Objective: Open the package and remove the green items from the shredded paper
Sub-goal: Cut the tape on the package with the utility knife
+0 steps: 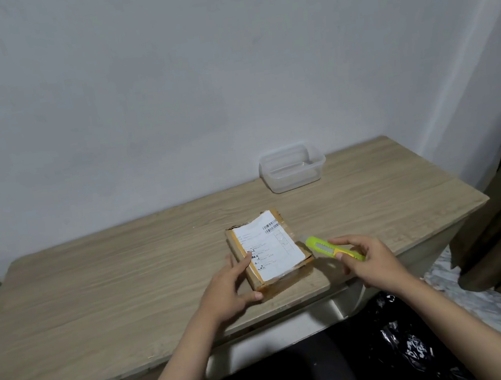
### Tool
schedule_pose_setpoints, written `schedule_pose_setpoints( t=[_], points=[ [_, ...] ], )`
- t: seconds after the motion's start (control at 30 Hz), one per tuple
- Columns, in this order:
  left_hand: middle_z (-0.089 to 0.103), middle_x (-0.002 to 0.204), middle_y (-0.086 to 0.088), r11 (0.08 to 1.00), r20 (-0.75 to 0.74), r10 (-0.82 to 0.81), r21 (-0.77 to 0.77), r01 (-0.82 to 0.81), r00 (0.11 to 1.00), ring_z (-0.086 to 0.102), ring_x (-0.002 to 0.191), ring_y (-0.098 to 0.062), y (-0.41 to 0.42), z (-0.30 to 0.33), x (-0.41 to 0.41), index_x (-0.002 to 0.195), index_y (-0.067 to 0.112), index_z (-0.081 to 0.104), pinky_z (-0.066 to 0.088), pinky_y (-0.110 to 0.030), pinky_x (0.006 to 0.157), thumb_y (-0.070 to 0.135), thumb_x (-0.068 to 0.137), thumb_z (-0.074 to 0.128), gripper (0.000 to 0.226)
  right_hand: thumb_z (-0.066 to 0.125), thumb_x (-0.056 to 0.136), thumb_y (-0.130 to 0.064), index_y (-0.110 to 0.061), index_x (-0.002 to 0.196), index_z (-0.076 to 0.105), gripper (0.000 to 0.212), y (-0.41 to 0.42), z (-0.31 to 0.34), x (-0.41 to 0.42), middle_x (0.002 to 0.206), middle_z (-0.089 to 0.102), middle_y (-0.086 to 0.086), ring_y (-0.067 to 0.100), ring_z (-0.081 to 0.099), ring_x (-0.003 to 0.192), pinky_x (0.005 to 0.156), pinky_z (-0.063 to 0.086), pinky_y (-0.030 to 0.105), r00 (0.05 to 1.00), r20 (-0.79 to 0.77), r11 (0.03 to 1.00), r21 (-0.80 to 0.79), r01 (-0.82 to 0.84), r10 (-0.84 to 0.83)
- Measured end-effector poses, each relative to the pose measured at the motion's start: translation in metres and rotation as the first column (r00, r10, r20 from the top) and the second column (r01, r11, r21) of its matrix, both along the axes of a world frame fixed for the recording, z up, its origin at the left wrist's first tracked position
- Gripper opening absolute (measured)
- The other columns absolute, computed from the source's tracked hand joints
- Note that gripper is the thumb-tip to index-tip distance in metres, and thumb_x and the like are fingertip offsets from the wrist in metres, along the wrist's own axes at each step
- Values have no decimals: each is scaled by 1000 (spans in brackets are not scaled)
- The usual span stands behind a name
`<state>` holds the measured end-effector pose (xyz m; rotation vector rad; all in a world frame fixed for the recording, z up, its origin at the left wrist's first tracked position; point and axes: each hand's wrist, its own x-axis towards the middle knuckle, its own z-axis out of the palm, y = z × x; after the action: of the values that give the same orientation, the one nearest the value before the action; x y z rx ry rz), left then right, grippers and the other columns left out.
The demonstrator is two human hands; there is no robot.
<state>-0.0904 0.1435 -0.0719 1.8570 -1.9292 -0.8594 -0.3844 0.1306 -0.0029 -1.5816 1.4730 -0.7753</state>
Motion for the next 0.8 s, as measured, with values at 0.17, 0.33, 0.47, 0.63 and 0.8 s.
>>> schedule_pose_setpoints(
  t=[0.17, 0.33, 0.47, 0.63, 0.8],
  points=[
    [0, 160, -10, 971, 186, 185, -186, -151, 965, -6, 147, -23, -5, 9, -45, 114, 18, 52, -1, -60, 112, 71, 40, 75, 94, 62, 85, -4, -18, 107, 68, 27, -1, -2, 2, 52, 59, -12, 0, 48, 32, 36, 34, 8, 1000, 5, 999, -38, 24, -24],
    [59, 117, 1, 939, 229, 242, -300, -169, 943, 48, 117, -23, -8, 5, -61, 101, 19, 55, 24, -41, 101, 88, 38, 55, 93, 65, 83, -11, -35, 100, 68, 29, -7, -10, -3, 50, 62, -13, 3, 51, 42, 40, 36, 9, 996, -58, 995, -75, 66, -70],
    [57, 114, 9, 916, 188, 247, -364, -165, 951, 48, 113, -18, -11, 5, -38, 106, 31, 62, 23, -34, 86, 92, 44, 43, 89, 65, 82, -15, -41, 97, 66, 30, -11, -14, -3, 66, 66, -5, 17, 58, 58, 49, 43, 18, 993, -97, 995, -91, 52, -61],
    [29, 147, -10, 950, -48, 260, -165, -264, 965, 23, 139, -30, -6, -9, -25, 134, 38, 47, 16, -47, 115, 78, 55, 58, 89, 64, 82, -14, -27, 105, 69, 26, -13, -18, 0, 71, 67, -4, 16, 59, 59, 55, 45, 24, 989, -103, 991, -90, 97, -106],
    [43, 112, 6, 915, -264, 305, -186, -358, 915, 49, 111, -10, 7, -14, -33, 124, 29, 59, 41, -24, 98, 53, 57, 81, 75, 63, 82, -14, -25, 107, 69, 28, -13, -20, -1, 84, 71, -2, 6, 57, 61, 55, 43, 15, 975, -169, 985, -121, 124, -144]
  ],
)
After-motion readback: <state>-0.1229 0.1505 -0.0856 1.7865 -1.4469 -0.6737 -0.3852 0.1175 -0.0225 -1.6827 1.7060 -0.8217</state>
